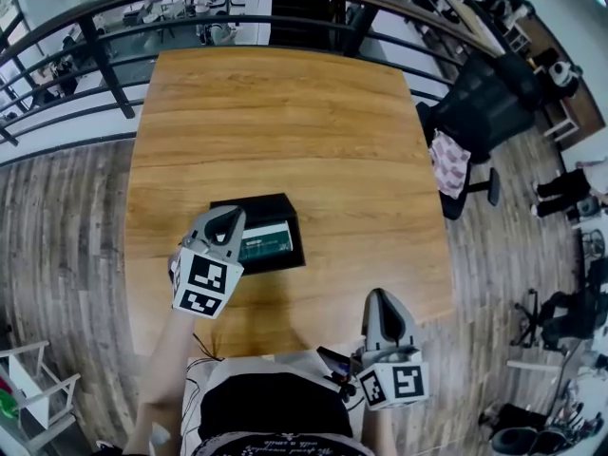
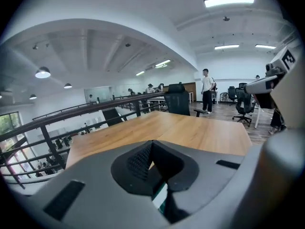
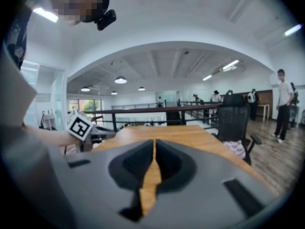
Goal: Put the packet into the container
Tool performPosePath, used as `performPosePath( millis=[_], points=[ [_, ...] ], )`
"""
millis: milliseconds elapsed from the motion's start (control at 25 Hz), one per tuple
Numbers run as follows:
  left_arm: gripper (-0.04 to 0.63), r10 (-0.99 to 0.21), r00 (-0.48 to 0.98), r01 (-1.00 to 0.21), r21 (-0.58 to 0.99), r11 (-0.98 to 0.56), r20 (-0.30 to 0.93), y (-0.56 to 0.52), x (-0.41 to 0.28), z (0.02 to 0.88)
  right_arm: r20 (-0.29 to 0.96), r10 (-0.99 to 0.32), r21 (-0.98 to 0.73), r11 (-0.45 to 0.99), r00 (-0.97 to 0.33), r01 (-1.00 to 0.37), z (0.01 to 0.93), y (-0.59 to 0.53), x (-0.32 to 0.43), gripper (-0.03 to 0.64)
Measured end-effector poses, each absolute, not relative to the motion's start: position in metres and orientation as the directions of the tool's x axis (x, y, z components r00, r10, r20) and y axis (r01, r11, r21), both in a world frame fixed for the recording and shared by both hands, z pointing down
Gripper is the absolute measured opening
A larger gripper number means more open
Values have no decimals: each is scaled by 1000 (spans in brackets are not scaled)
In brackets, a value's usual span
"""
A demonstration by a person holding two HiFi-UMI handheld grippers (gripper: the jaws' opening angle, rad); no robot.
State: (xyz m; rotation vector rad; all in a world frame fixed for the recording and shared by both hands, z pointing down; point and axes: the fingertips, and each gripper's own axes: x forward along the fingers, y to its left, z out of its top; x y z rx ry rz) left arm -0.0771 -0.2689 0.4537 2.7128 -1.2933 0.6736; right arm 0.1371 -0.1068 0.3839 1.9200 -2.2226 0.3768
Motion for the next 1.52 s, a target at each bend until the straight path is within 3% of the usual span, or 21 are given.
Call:
performPosePath(
  millis=[480,800,1160,1520],
  points=[
    [28,-848,519,-830,-172,-530,111,-223,-86,330,183,-955,-80,224,-235,-971,354,-105,136,38],
    [28,-903,426,-903,-88,-421,-53,-163,-94,261,113,-955,-64,269,-275,-961,327,-92,154,38],
    [28,-947,305,-952,-61,-301,-96,-88,-115,253,66,-950,-86,300,-306,-950,319,-57,168,37],
    [28,-951,303,-953,2,-304,-67,-24,-108,285,30,-937,-101,343,-347,-934,315,-17,163,38]
  ],
)
